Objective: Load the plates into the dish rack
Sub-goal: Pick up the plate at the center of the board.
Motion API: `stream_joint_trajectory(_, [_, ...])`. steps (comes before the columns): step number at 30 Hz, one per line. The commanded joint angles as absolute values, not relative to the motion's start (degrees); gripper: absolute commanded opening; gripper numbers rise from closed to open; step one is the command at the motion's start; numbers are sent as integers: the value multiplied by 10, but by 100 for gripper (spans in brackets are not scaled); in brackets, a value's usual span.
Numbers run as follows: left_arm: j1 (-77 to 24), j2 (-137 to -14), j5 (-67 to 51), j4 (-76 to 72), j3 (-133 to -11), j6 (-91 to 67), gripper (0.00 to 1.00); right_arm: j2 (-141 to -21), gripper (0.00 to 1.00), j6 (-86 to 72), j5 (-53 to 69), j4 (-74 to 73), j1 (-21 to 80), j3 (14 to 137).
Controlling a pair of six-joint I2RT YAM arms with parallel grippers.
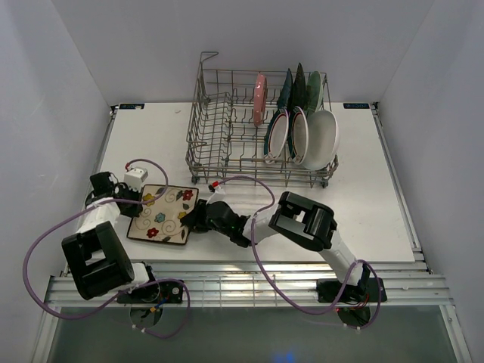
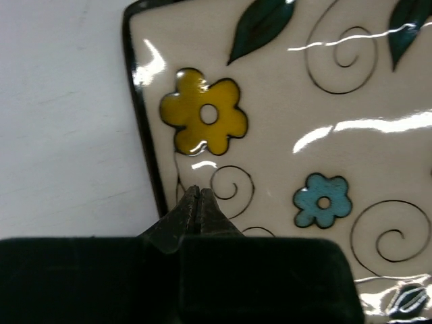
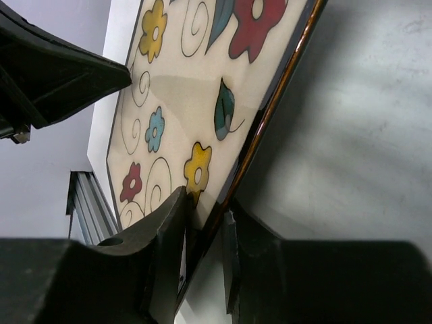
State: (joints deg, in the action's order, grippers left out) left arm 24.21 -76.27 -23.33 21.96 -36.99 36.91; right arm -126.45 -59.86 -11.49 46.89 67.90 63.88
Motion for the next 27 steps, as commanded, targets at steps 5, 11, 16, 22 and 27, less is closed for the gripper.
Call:
stream_joint_trajectory(5, [236,-694,-301,332,-424,335,14,-1196,8,-531,-171,456,707,584])
stream_joint_trajectory(11, [236,-641,-301,352,-447,315,32,-1162,8,-489,-221,433,726,572])
stream_joint_trajectory(16, [236,-632,-310,359,-467,299,46,-1125,8,-439,-279,396,745,569])
stream_joint_trajectory(22, [236,-619,-337,353,-470,282,69,-1075,8,-360,-347,356,772,565])
stream_joint_trajectory(27, [237,-611,-333,338,-469,258,79,-1037,8,-308,-374,356,780,553])
